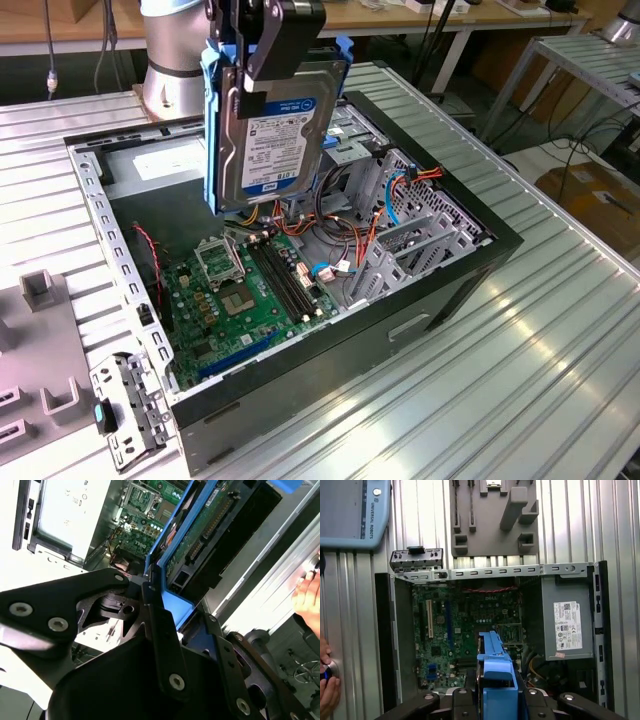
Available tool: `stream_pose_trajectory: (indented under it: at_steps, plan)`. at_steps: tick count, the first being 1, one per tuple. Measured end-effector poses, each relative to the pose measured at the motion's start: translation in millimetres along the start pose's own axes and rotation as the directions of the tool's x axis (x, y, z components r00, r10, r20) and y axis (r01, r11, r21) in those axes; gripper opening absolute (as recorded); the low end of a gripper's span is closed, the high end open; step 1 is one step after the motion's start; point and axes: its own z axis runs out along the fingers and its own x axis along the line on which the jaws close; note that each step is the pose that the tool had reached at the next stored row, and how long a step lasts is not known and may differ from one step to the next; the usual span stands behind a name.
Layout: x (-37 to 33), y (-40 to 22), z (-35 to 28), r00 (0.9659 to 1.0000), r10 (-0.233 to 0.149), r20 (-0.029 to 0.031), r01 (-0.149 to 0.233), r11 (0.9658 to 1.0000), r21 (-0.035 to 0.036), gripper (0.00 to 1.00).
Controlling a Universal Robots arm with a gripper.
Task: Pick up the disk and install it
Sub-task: 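Insert the disk into the insertion slot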
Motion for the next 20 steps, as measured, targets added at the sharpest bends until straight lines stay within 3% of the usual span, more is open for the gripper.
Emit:
stream_pose_trajectory:
  at_steps: [10,20]
  plan:
    - [0.0,-1.1,0.0,1.0000,0.000,0.0000,0.000,1.0000,0.0000,0.37]
    - [-1.1,-18.1,-0.1,1.0000,0.000,0.0000,0.000,1.0000,0.0000,0.37]
